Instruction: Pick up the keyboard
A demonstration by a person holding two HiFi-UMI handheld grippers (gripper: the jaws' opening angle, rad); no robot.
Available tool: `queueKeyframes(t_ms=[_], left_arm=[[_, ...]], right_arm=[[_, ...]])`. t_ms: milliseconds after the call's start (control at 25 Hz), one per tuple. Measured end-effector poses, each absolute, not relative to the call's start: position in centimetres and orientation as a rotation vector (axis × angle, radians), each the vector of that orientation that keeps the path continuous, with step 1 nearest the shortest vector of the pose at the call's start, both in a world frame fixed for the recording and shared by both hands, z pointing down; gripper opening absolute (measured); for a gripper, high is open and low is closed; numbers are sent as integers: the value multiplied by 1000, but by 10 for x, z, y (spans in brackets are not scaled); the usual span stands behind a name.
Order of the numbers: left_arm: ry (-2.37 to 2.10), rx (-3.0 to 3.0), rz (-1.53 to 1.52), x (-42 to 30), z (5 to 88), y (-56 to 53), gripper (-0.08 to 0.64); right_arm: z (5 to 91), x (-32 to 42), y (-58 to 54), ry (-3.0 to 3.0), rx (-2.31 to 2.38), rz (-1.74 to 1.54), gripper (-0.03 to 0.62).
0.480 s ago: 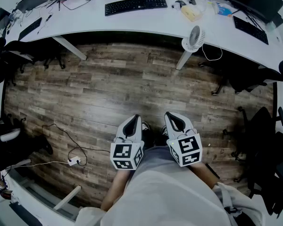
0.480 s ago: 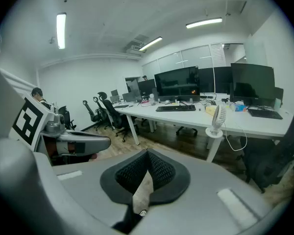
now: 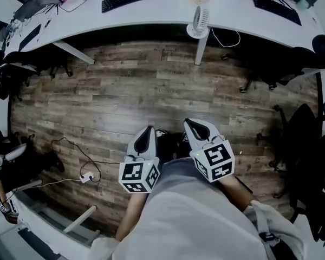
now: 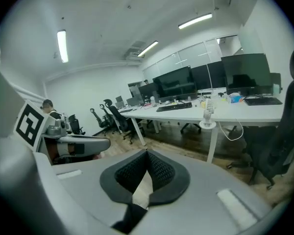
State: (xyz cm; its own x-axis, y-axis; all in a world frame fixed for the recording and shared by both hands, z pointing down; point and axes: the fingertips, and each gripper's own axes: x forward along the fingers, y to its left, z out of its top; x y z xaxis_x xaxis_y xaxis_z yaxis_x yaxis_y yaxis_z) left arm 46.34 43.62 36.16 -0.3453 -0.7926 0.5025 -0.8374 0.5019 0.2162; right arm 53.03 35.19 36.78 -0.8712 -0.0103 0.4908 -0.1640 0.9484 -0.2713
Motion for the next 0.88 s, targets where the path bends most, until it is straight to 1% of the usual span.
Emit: queueKeyframes(t_ms=[120, 200, 320, 480, 560, 720, 880], left_arm=[[-2226, 1332, 86, 467, 350, 430, 0], [-2248, 1337, 82, 473, 345, 427, 0], [-2272, 1321, 99, 480, 346, 425, 0], [-2362, 1284, 103, 469, 333, 427, 0], [-2408, 1260, 91, 461, 324, 433, 0], [-2463, 1208, 54, 441, 316, 443, 0], [-2463, 1199, 25, 425, 322, 441, 0]], right_arm=[[356, 536, 353, -2638, -66, 503, -5], [349, 543, 349, -2655, -132, 487, -5], [344, 557, 331, -2686, -120, 440, -5], [339, 558, 309, -2706, -50, 339, -5], [336, 555, 306, -2697, -48, 300, -5], [333, 542, 306, -2678, -85, 325, -5], [335, 523, 310, -2655, -93, 183, -5]])
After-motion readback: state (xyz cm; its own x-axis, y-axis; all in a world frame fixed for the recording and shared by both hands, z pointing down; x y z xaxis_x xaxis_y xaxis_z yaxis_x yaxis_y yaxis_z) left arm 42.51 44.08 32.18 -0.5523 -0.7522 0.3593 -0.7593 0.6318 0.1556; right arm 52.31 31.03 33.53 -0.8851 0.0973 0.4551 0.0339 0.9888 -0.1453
